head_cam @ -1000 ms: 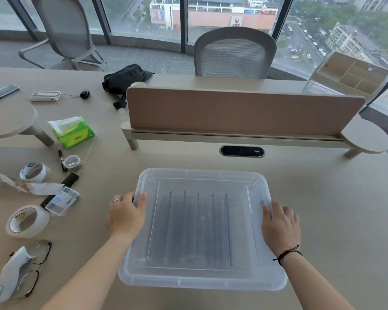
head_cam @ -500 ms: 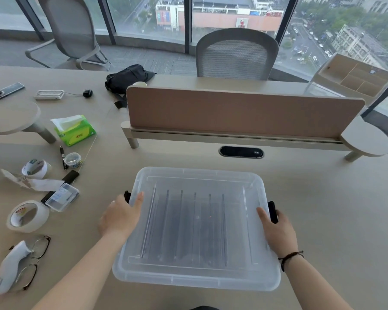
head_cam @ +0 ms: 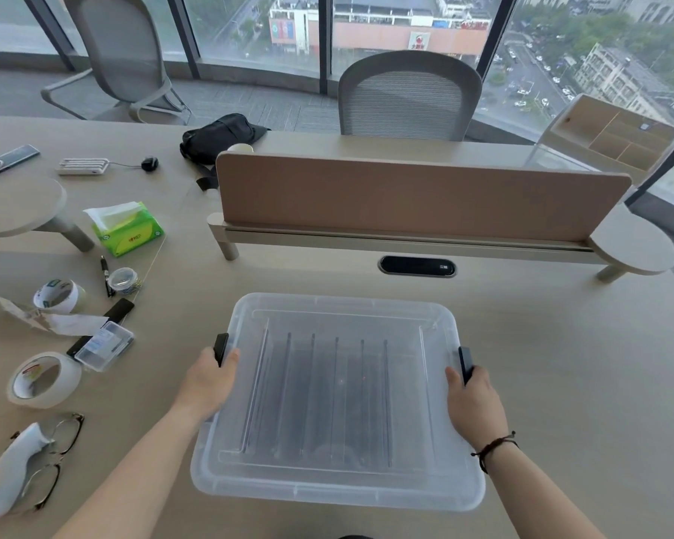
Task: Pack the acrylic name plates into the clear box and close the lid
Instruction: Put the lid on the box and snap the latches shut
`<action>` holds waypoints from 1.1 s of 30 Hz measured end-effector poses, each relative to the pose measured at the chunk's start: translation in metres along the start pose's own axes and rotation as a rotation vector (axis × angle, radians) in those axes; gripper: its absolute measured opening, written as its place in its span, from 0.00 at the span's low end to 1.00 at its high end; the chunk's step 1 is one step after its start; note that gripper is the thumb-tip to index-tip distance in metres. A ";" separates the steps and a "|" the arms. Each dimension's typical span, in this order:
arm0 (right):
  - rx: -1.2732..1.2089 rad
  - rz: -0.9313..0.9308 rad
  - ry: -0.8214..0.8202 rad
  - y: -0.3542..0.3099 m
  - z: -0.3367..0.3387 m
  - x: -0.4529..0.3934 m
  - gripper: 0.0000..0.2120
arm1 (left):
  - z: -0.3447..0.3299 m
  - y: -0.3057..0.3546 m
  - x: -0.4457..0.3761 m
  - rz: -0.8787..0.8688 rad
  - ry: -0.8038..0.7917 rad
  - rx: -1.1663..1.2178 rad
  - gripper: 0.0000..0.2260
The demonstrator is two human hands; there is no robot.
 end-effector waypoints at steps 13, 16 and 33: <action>0.059 -0.017 0.105 -0.005 -0.002 0.006 0.12 | -0.006 0.008 0.009 0.006 0.117 -0.202 0.17; 0.072 -0.014 0.117 -0.005 -0.002 0.006 0.12 | -0.006 0.010 0.011 -0.002 0.133 -0.252 0.17; 0.358 0.272 0.234 -0.024 -0.019 0.020 0.28 | -0.021 0.026 0.027 -0.143 0.230 -0.456 0.33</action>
Point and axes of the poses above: each hand's wrist, its own x-axis away from the middle knuckle, its own z-axis out of the back of the hand, y = z × x, the point moved 5 cm from there along -x, towards the middle knuckle, and after that the axes turned 6 degrees about -y, right-handed, at the moved point
